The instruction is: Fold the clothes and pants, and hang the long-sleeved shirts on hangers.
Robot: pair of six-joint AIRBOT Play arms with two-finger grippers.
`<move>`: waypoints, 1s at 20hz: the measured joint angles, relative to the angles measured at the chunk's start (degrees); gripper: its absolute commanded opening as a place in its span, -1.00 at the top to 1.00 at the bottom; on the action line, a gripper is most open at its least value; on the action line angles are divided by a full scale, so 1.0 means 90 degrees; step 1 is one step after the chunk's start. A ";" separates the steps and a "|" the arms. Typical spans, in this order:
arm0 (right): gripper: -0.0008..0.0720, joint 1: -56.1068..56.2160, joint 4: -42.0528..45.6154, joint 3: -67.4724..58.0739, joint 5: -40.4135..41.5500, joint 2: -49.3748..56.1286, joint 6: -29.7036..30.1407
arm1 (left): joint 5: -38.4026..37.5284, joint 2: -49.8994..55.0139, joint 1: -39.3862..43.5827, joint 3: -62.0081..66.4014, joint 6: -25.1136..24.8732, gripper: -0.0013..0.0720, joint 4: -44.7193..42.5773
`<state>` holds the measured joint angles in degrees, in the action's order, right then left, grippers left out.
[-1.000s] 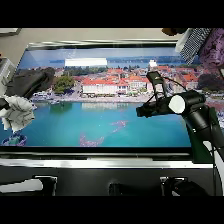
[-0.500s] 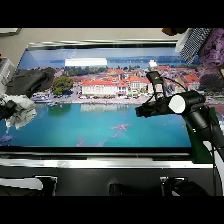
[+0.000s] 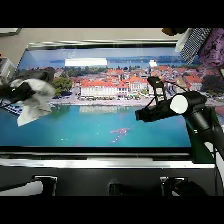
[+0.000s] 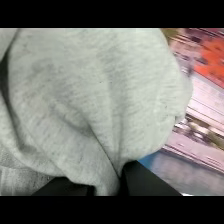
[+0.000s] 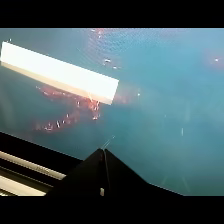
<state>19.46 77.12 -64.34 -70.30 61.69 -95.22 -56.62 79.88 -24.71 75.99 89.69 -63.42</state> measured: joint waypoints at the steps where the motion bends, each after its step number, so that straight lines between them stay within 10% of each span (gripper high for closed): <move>1: 0.87 0.0000 0.0017 0.0000 -0.0044 -0.0085 -0.0046 | -0.0019 -0.0146 0.0469 0.0000 0.0032 0.92 0.0194; 13: 0.87 0.0000 0.2038 0.0002 -0.0848 -0.1229 -0.0678 | 0.0396 0.0699 0.4930 0.0000 0.1598 0.91 0.0750; 14: 0.87 0.0000 0.2108 0.0015 -0.0872 -0.1256 -0.0709 | 0.0406 0.0903 0.5093 0.0000 0.1651 0.83 0.0753; 16: 0.87 0.0000 0.2198 0.0044 -0.0891 -0.1277 -0.0714 | 0.0391 0.1205 0.5270 0.0000 0.1868 -0.29 0.0789; 17: 0.87 0.0000 0.2217 0.0053 -0.0903 -0.1285 -0.0792 | 0.0364 0.1282 0.5289 0.0000 0.1955 -0.55 0.0838; 20: 0.64 0.0000 0.2244 0.0051 -0.0753 -0.1248 -0.1406 | 0.0219 0.1248 0.5027 0.0070 0.2084 -0.55 0.0959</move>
<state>19.46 97.32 -63.88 -77.08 50.46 -107.87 -54.65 91.11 20.53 76.62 108.44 -54.78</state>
